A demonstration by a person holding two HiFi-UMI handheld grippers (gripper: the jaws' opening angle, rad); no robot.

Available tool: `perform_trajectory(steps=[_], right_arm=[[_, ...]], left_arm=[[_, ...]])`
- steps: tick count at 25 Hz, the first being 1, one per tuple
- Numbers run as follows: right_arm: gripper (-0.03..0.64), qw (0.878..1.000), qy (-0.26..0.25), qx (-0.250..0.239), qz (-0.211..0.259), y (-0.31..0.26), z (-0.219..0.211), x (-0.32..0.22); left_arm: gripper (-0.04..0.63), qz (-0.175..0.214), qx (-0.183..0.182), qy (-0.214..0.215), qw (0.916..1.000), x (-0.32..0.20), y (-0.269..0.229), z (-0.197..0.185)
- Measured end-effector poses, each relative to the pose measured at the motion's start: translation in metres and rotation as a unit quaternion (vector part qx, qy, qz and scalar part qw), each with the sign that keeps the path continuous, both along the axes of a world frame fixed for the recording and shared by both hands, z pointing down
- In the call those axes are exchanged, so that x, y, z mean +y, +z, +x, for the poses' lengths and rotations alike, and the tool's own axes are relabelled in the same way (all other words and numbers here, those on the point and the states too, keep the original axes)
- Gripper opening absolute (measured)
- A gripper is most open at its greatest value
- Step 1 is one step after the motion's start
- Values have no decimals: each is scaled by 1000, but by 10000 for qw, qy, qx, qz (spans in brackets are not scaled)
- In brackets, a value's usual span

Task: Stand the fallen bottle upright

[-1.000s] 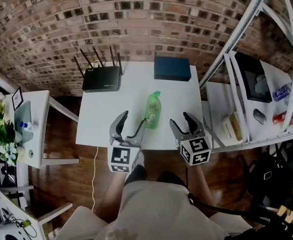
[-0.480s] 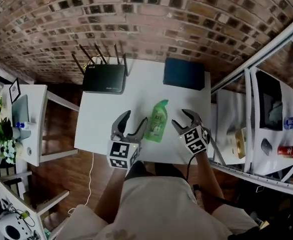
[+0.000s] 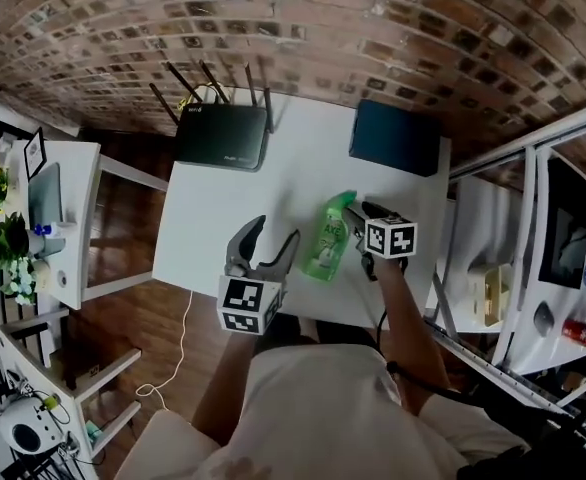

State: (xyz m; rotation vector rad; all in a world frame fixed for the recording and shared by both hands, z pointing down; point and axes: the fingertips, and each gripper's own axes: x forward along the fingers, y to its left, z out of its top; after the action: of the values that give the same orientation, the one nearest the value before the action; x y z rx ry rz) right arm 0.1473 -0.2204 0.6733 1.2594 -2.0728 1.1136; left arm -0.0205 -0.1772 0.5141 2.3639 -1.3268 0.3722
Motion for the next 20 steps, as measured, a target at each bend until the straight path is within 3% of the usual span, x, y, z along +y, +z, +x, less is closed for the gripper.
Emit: perform_trajectory(steps=[3,6,11,16,20], right_arm=[[238,9938,851,-617,-362,12,-3,-11],[238,9778,1616,-1143,-685,22,-2,-20],[237,9520,2438,-1339,-1280,45,3,-30],[221,9495,2644,-650,-1558,50,3,-33],[164,9549,2329,-853,-1630,51,-13,-41]], left_arm=[[287,-46,-47,-127,9999,-3,4,-10],[284,-124,-27,-219,9997,-4,7,-18],[284,-215,62,-257,9994,-2,12,-21],[284,-339,-98,-240,9991,2,19,-28],[284,-326,160,-288,9989,0,15,-25]])
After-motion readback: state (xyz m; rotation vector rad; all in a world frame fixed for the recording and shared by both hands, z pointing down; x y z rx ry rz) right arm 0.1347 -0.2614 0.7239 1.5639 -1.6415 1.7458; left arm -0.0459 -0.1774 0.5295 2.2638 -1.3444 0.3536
